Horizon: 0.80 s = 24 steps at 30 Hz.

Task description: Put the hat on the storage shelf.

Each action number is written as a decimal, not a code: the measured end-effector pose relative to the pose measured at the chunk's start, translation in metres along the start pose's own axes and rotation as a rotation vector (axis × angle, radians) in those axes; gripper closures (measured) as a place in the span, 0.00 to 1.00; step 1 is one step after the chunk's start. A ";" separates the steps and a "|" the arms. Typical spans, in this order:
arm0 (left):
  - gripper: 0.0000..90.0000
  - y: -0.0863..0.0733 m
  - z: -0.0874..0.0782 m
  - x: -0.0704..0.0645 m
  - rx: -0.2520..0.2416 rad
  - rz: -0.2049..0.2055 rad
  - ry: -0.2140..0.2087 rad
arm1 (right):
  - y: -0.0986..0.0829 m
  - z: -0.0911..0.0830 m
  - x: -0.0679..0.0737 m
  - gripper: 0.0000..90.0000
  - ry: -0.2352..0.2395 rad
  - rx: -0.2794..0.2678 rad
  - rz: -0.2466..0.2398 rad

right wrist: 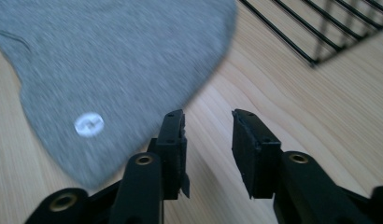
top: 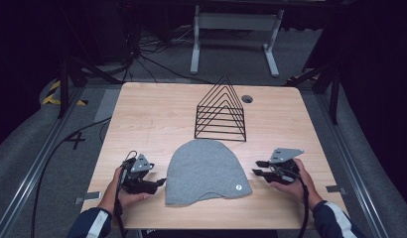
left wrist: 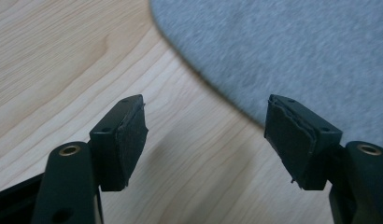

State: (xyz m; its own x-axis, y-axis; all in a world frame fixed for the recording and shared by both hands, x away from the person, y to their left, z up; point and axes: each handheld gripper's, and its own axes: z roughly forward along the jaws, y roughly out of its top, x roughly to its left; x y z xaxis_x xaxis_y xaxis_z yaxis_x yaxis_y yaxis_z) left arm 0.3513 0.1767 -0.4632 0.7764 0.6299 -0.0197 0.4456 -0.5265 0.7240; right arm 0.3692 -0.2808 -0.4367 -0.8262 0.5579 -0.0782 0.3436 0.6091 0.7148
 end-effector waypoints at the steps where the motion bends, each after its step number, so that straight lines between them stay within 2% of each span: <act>1: 0.34 0.002 0.001 -0.003 -0.005 0.022 0.002 | 0.006 0.006 0.003 0.76 0.012 -0.002 -0.015; 4: 0.34 0.006 0.006 -0.012 0.009 0.061 -0.006 | 0.021 0.026 0.013 0.81 0.034 -0.004 -0.053; 7: 0.33 0.005 0.014 -0.018 0.043 0.097 -0.003 | 0.026 0.040 0.022 0.84 0.056 0.022 -0.080; 10: 0.33 0.003 0.015 -0.017 0.048 0.075 -0.009 | 0.024 0.046 0.027 0.86 0.077 0.051 -0.094; 17: 0.33 0.002 0.016 -0.016 0.047 0.056 -0.018 | 0.012 0.035 0.037 0.87 0.111 0.065 -0.101; 19: 0.32 0.002 0.016 -0.015 0.046 0.054 -0.020 | 0.008 0.031 0.040 0.87 0.129 0.068 -0.082; 24: 0.32 0.003 0.016 -0.018 0.064 0.057 -0.060 | 0.003 0.022 0.052 0.87 0.140 0.092 -0.097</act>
State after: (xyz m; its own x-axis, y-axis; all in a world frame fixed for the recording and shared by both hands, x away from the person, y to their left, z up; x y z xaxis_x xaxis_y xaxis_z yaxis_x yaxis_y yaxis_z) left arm 0.3459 0.1553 -0.4719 0.8260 0.5632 -0.0222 0.4255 -0.5973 0.6799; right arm 0.3367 -0.2374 -0.4535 -0.9093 0.4140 -0.0412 0.2937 0.7089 0.6413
